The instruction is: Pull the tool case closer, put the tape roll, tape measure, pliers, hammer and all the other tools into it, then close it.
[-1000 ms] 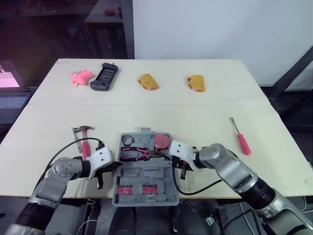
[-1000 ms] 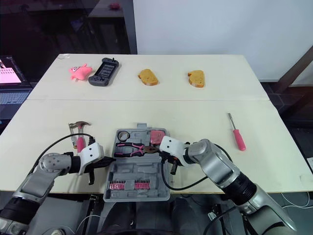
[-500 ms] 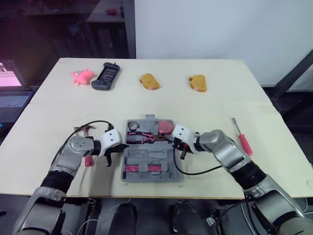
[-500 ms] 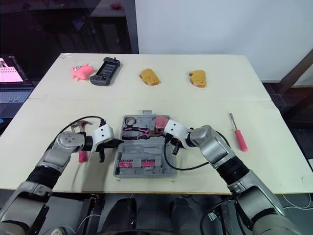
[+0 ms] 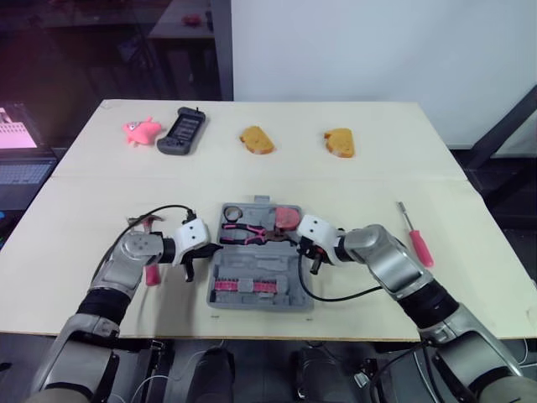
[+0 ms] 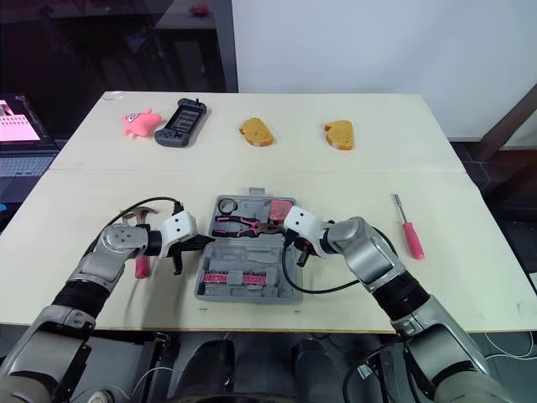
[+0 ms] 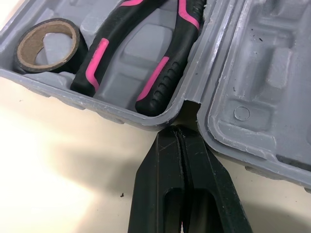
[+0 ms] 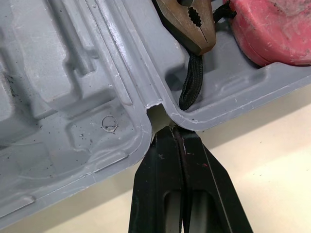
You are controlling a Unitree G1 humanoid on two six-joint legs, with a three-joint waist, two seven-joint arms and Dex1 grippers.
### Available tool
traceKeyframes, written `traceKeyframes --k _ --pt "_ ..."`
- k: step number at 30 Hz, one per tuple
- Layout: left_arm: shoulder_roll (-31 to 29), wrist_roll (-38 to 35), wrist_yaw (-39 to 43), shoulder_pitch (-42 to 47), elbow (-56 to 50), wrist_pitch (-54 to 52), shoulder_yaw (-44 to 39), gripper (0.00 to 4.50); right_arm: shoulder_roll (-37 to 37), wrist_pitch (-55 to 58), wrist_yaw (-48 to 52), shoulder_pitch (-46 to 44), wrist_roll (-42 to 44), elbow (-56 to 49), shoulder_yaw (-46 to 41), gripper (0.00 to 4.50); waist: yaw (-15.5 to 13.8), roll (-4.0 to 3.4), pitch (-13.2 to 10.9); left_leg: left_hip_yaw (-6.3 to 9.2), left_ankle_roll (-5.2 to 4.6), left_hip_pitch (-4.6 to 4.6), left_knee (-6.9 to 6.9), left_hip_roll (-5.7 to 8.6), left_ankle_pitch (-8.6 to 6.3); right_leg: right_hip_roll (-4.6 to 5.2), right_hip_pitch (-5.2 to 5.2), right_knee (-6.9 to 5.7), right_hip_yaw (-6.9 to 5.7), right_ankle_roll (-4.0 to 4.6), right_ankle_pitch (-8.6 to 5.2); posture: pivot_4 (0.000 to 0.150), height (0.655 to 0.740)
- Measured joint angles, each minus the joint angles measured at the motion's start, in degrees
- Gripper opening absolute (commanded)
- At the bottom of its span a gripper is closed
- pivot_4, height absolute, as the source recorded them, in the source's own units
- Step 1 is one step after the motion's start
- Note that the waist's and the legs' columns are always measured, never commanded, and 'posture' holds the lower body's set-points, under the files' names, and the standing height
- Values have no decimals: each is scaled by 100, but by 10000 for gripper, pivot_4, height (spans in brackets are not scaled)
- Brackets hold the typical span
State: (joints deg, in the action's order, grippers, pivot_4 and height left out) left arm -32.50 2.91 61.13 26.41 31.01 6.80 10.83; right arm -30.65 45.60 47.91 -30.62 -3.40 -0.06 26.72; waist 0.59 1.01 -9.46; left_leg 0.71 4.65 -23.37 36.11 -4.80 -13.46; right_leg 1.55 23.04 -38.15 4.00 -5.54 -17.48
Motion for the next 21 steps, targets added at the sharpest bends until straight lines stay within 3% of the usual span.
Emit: traceKeyframes --k 21 --pt "-31 -89 -31 -374 -468 -168 -99 283 -19 278 -44 253 -6 -441 -31 0 17 -1 1 0 -1 1 -2 -1 -1 0 0 0 1 -2 -2 1500 7400"
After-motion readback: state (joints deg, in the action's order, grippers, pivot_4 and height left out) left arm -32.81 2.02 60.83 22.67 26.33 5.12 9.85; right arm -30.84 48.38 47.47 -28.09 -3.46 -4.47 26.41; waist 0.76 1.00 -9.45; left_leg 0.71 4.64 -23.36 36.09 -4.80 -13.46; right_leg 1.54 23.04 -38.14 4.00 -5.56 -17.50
